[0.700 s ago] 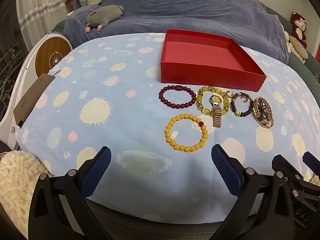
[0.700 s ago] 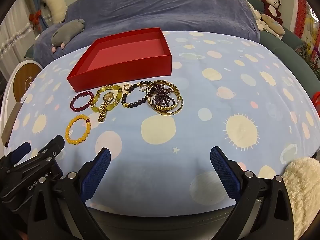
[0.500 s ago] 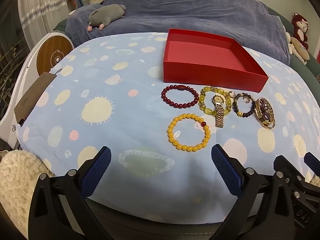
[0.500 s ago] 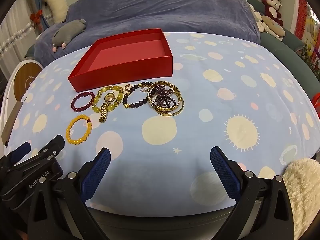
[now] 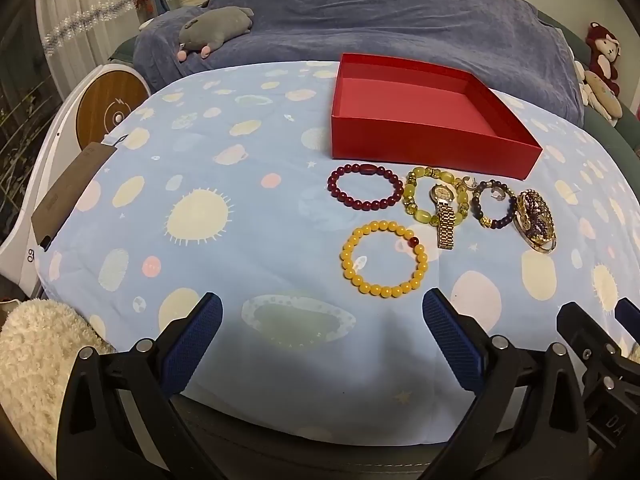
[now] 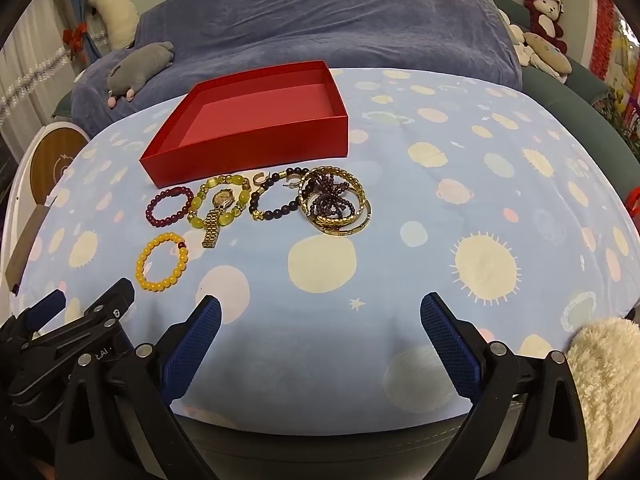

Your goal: Organize jewelry

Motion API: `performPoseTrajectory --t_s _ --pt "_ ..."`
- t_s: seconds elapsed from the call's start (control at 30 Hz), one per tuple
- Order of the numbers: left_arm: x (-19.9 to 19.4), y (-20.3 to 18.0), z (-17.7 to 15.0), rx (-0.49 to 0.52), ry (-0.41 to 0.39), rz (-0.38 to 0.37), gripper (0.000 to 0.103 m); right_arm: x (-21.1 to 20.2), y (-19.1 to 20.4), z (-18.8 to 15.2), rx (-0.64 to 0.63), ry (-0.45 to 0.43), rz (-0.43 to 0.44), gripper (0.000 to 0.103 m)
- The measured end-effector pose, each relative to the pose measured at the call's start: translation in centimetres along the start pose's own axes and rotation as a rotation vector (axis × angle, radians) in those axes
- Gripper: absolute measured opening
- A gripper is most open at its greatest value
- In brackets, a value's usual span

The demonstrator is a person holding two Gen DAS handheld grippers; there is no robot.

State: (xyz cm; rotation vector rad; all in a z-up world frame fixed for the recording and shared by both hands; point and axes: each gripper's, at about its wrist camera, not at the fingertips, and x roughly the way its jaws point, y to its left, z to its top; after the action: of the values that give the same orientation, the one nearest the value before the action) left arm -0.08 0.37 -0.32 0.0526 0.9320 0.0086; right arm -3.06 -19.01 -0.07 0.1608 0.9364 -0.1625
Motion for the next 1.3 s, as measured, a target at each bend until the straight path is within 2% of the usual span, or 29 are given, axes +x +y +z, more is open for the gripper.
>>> performPoseTrajectory --t_s 0.57,0.77,1.3 --pt "0.04 -0.09 0.18 0.017 -0.009 0.006 0.096 -0.18 0.02 0.02 -0.004 -0.01 0.005 0.096" --pt "-0.4 -0.13 0.12 0.015 -0.047 0.014 0.096 -0.28 0.1 -0.05 -0.006 -0.015 0.008 0.096" --pt "-0.38 -0.84 0.12 0.047 -0.036 0.006 0.096 -0.31 0.15 -0.03 -0.007 -0.015 0.007 0.096"
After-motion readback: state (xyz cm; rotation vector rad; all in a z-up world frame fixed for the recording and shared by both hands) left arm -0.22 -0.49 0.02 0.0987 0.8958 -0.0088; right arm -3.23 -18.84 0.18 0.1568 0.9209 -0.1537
